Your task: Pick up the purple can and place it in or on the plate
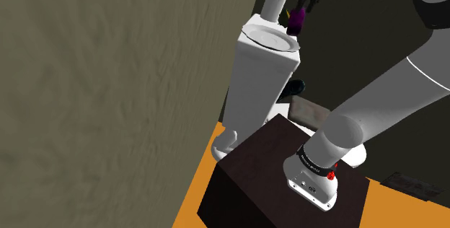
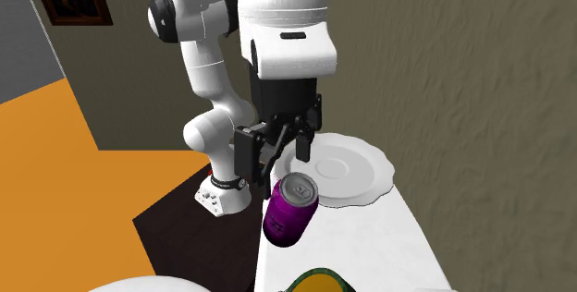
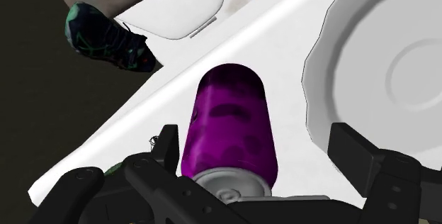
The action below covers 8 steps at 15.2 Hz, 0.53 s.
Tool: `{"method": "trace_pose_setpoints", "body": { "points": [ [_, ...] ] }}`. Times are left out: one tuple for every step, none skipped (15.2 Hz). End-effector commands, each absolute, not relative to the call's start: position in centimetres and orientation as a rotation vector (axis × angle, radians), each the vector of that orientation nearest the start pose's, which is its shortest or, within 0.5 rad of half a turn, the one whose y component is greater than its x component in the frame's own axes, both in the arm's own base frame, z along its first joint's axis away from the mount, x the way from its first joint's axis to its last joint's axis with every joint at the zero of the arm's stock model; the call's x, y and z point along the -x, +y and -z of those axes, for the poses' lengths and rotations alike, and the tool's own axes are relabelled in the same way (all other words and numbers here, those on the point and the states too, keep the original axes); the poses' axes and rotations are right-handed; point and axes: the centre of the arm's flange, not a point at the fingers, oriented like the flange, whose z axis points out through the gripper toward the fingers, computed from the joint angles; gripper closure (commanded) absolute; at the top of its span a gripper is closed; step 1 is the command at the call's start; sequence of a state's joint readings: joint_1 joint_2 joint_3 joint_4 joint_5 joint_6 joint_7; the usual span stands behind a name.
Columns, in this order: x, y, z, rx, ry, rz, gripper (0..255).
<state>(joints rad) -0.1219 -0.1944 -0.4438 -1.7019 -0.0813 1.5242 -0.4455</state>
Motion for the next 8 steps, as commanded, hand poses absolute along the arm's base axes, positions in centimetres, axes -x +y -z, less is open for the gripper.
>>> {"method": "trace_pose_setpoints", "body": {
  "points": [
    [-40.0,-29.3,-63.9,3.134,0.182,0.000,0],
    [-40.0,-29.3,-63.4,3.134,0.182,0.000,0],
    [-40.0,-29.3,-62.6,3.134,0.182,0.000,0],
    [-40.0,-29.3,-62.6,3.134,0.182,0.000,0],
    [-40.0,-29.3,-62.6,3.134,0.182,0.000,0],
    [-40.0,-29.3,-62.6,3.134,0.182,0.000,0],
    [-40.0,-29.3,-62.6,3.134,0.182,0.000,0],
    [-40.0,-29.3,-62.6,3.134,0.182,0.000,0]
  ]
}}
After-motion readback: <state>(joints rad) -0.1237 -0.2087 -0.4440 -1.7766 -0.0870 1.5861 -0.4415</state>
